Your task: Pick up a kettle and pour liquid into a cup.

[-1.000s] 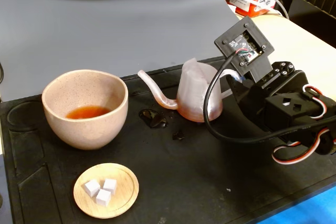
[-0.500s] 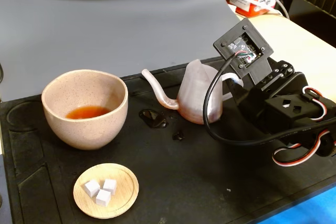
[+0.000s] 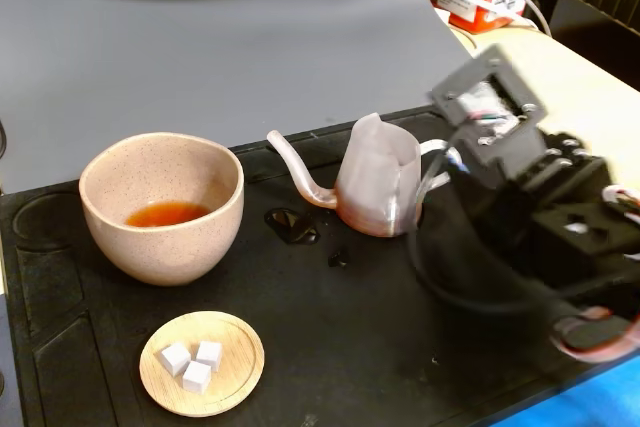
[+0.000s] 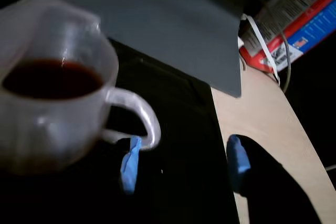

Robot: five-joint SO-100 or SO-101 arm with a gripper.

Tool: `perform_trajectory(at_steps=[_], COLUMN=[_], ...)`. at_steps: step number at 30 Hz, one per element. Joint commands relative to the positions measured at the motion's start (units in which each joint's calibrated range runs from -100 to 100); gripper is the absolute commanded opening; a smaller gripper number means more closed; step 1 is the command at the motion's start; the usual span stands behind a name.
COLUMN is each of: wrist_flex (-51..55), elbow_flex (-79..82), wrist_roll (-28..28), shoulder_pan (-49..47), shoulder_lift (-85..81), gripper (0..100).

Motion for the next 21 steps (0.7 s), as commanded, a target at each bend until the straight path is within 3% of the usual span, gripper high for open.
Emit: perform_trajectory(at_steps=[1,4,7,14,16,19,20,21], wrist_flex=[-0.3,-0.3,-0.22,2.9,14.83,53.48,59.62,66.11], elbow_flex=[10.26,20.6,27.41,28.31,25.59,26.14,27.86,32.94], wrist_roll=[-0.3,-2.04,-3.56,-8.12,-9.07,-9.28,-9.65,-14.11], shoulder_pan=[0.56,0.03,-0.27,-2.56,-3.77,-3.32,-3.32,-3.32], shoulder_lift=[-13.65,-28.07,-46.5,-68.26,-80.37,-106.82,-111.35,-118.94], gripper=[21,20,6,1,1,1,1,1])
